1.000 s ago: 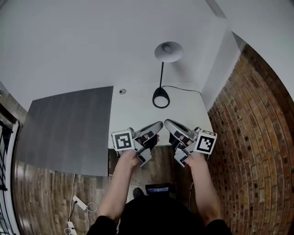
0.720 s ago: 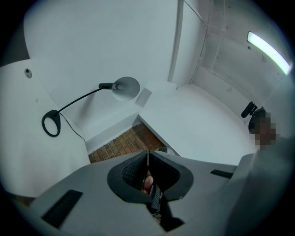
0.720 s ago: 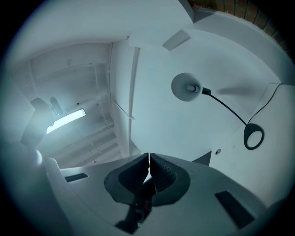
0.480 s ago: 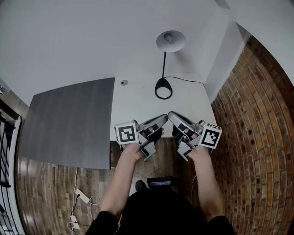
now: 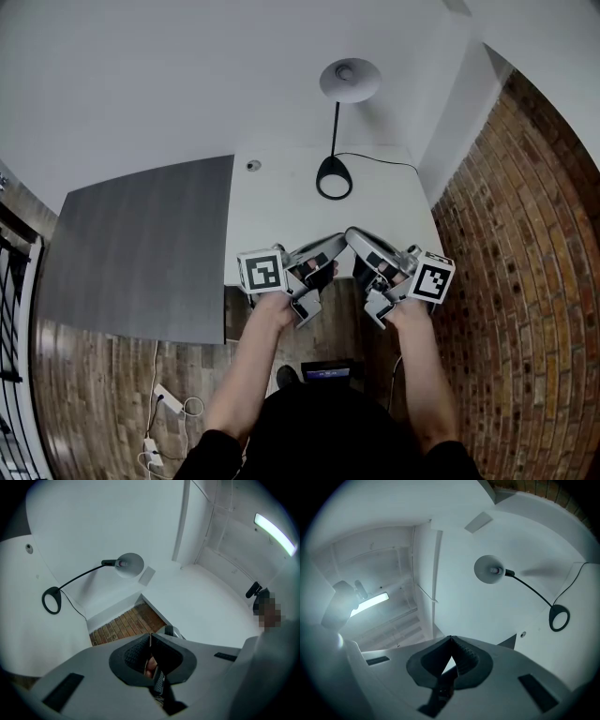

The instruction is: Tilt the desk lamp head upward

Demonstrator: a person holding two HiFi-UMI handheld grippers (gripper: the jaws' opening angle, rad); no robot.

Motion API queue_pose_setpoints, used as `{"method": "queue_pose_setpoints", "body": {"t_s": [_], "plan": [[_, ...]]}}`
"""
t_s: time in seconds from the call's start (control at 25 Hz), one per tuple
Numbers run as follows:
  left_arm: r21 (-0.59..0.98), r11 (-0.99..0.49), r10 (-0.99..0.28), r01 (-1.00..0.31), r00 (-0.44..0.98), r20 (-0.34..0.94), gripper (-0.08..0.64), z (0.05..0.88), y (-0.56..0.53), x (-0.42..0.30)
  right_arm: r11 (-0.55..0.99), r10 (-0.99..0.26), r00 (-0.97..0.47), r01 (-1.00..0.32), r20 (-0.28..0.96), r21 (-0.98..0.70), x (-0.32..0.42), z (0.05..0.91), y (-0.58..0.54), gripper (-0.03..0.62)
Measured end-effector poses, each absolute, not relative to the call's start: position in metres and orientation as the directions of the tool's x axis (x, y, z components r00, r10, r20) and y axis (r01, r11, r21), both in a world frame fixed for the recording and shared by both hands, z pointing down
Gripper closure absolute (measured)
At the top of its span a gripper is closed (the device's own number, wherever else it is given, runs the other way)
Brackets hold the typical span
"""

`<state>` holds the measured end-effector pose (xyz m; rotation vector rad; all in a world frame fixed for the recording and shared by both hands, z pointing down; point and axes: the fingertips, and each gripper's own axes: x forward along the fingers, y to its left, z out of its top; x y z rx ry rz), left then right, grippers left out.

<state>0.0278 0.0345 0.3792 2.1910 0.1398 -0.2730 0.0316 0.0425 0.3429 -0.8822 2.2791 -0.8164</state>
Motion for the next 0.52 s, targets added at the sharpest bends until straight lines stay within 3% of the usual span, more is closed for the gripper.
{"method": "queue_pose_setpoints", "body": {"t_s": [0.52], "plan": [[0.788, -0.581, 0.011, 0.205, 0.97, -0.244, 0.538, 0.382, 0.0324, 0.0253, 0.591, -0.738, -0.624, -0.414, -0.257, -0.692, 0.0269, 0.3446, 0.039, 0.578]]}}
